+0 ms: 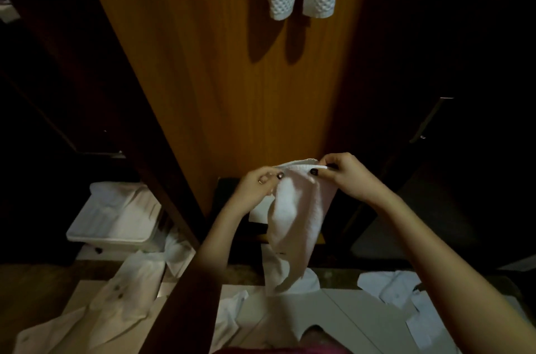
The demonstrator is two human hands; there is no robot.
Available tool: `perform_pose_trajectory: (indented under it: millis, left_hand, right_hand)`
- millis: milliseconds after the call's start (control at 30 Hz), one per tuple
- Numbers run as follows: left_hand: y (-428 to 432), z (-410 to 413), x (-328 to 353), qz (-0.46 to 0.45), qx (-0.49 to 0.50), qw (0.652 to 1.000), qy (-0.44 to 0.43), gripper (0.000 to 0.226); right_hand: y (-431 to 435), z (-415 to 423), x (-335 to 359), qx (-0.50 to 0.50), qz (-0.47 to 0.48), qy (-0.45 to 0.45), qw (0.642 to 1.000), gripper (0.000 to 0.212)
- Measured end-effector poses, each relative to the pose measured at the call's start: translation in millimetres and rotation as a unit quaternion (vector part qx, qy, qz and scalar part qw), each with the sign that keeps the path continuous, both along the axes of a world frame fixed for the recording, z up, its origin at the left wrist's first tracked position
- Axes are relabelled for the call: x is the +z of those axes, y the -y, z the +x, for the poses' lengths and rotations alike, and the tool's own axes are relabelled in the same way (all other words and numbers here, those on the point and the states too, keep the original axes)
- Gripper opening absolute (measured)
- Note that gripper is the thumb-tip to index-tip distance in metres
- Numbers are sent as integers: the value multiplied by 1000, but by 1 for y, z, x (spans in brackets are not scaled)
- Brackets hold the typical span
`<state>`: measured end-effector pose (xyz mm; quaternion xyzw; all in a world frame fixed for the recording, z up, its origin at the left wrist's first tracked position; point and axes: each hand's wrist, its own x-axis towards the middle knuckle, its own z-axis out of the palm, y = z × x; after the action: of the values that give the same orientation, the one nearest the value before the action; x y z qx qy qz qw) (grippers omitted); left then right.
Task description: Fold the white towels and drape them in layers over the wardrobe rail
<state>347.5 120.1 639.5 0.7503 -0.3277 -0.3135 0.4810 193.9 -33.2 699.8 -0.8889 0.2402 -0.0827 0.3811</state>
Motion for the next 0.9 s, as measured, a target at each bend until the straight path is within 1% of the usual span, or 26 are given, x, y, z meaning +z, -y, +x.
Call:
perform_pose_trajectory:
  millis: [67,100,133,200,267,333,400,467,500,600,667,733,800,900]
  left_hand:
    - [0,5,-12,51,-20,995,79,9]
    - [2,7,-19,69,-11,991,111,11]
    - [3,10,-25,69,2,990,126,12]
    - [5,16,-31,21,18,993,113,9]
    - [8,23,-26,-25,18,997,67,9]
    - [11,31,-15,-40,8,998,42,22]
    - [17,37,-2,-38,6,997,62,31]
    - [24,42,10,-42,1,995,90,31]
    - [27,42,17,-47,-3,994,100,30]
    - [35,43,37,-67,-15,991,111,27]
    - [38,44,52,-108,-27,989,101,31]
    - [39,47,66,-140,-39,985,92,29]
    - [41,53,78,-157,-48,982,90,26]
    - [43,63,94,-181,-45,979,88,28]
  right_hand:
    - [3,1,5,16,-18,-15,1000,21]
    - [5,0,6,17,-26,-18,999,21]
    - [8,0,7,12,-34,-21,999,22]
    - [16,-2,7,-11,-49,-23,998,22]
    - [25,-6,7,-30,-62,-37,997,24]
    - [32,-13,11,-17,-67,-82,994,22]
    - [36,-18,15,16,-79,-149,986,20]
    - [39,-21,18,30,-119,-196,973,20]
    - [40,-22,20,31,-145,-204,968,19]
    - [45,-22,22,36,-216,-189,957,19]
    - [50,-25,23,25,-246,-151,957,23]
    - [53,-27,23,6,-253,-101,962,21]
    - [54,-28,26,-11,-247,-69,967,15]
    - [52,-27,35,-55,-211,-22,976,15]
